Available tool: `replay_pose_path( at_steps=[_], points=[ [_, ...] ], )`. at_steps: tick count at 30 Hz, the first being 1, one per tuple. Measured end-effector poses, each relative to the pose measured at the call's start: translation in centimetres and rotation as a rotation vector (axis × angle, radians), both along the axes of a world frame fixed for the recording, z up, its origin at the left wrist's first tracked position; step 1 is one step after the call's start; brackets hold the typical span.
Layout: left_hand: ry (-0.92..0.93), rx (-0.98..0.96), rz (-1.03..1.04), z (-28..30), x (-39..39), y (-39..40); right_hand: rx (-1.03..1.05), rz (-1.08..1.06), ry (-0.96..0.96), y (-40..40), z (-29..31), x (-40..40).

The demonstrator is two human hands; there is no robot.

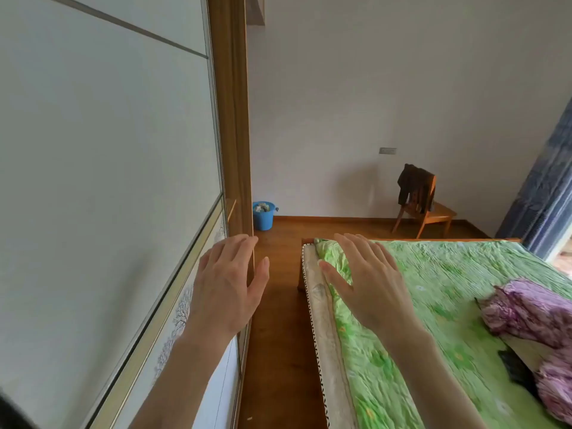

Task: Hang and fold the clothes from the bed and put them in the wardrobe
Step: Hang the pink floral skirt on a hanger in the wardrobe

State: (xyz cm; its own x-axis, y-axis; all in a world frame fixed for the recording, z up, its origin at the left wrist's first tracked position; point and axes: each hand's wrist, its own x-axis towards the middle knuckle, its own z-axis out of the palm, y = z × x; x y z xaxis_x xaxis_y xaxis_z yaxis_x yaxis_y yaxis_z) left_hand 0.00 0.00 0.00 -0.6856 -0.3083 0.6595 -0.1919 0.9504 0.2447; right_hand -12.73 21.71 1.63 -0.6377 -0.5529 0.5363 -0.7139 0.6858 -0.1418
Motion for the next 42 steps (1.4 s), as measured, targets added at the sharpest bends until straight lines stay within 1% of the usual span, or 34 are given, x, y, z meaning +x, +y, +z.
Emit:
replay_pose_path(
  at_steps=[2,4,10,20,26,33,37,42],
  points=[
    [0.004,0.033,-0.008,0.0,-1.0,-0.4,-0.006,-0.001,-0.007,-0.5,0.2,-0.7],
    [0.023,0.02,0.0,-0.6,-2.7,-1.0,-0.013,-0.007,0.027,-1.1,-0.1,-2.2],
    [0.036,0.008,0.014,-1.5,-9.0,-3.6,-0.027,-0.003,0.086,-4.1,-0.7,-8.7],
    [-0.051,-0.007,0.038,-1.1,-23.8,-8.0,-0.019,0.046,0.046,-8.1,-1.9,-24.2],
    [-0.091,-0.037,0.063,-0.9,-30.3,-10.3,-0.028,0.058,0.043,-11.5,-2.2,-32.0],
    [-0.074,-0.06,0.089,-0.6,-37.5,-14.8,-0.063,0.042,0.038,-16.3,-2.7,-39.3],
    [-0.056,-0.043,0.076,-0.9,-42.5,-17.9,-0.036,0.016,0.049,-19.1,-3.2,-44.0],
    [-0.076,-0.005,0.061,-1.2,-48.9,-22.3,-0.009,-0.01,0.077,-23.8,-3.3,-50.4]
  ],
)
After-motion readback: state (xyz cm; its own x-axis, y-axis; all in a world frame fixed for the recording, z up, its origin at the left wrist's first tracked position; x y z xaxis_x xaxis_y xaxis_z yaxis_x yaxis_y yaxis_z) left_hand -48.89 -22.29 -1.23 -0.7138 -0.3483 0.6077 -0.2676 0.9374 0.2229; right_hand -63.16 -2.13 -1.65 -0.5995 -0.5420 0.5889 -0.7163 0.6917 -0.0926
